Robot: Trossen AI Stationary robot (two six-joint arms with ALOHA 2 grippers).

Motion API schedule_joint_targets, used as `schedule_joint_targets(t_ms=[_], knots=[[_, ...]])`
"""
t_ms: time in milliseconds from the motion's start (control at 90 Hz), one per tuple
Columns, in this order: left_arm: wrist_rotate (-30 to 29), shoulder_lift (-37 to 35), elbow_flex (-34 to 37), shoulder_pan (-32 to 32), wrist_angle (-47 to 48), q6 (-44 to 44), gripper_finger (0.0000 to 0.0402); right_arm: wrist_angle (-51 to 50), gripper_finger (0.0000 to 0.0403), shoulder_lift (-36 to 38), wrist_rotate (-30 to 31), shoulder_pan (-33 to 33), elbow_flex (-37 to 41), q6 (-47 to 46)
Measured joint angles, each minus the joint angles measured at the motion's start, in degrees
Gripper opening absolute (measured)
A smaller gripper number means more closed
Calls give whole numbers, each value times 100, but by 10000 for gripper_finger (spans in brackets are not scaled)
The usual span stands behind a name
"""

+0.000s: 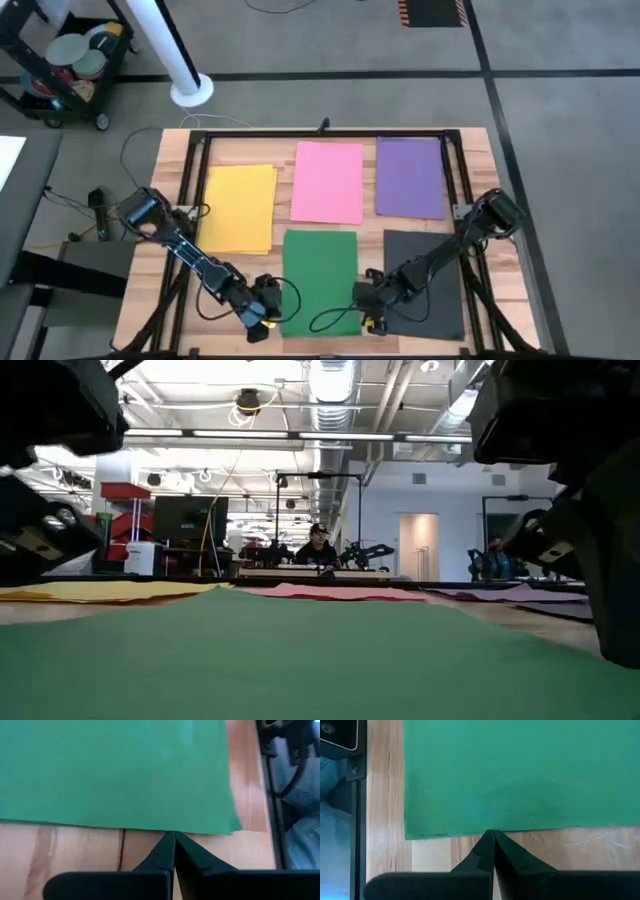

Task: Organize paper
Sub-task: Adjust the stacked papers on the table, then return to Home Position

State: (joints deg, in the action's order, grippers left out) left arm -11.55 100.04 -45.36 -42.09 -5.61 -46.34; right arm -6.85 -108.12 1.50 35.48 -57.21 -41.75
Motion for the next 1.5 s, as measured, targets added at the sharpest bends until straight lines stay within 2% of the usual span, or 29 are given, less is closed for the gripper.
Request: schedule_joint_targets(t_ms=[178, 533, 667, 767, 922, 1044, 1178, 1267, 1367, 1500], knots=[[-51, -199, 2, -5, 24, 283, 0, -24, 0, 17, 92, 110, 0, 119], [-583, -1058, 2, -9, 21, 1039, 0, -209, 0, 67, 38, 178, -4, 343], [-1340, -1457, 182, -13, -86, 1280, 0, -456, 0, 246, 172, 222, 36, 596], [-1581, -1847, 631, -4, -784, 1550, 0, -474, 0, 534, 219, 224, 201, 870], [-1275, -2344, 1665, 128, -3087, 2171, 0, -11, 0, 1282, 596, 191, 778, 1047], [-919, -2673, 2381, 489, -4089, 2486, 0, 873, 0, 2015, 805, 79, 1571, 1314], [-573, -3081, 2812, 1284, -4171, 2766, 0, 2134, 0, 2901, 875, -249, 2593, 1668], [-120, -3401, 2967, 1852, -4044, 3022, 0, 2745, 0, 3534, 867, -522, 3165, 1976], [253, -3901, 3089, 2423, -4010, 3380, 0, 2729, 0, 4386, 790, -879, 3603, 2240], [387, -4714, 3393, 3063, -3798, 3487, 0, 2604, 0, 5650, 768, -1296, 4034, 2670]])
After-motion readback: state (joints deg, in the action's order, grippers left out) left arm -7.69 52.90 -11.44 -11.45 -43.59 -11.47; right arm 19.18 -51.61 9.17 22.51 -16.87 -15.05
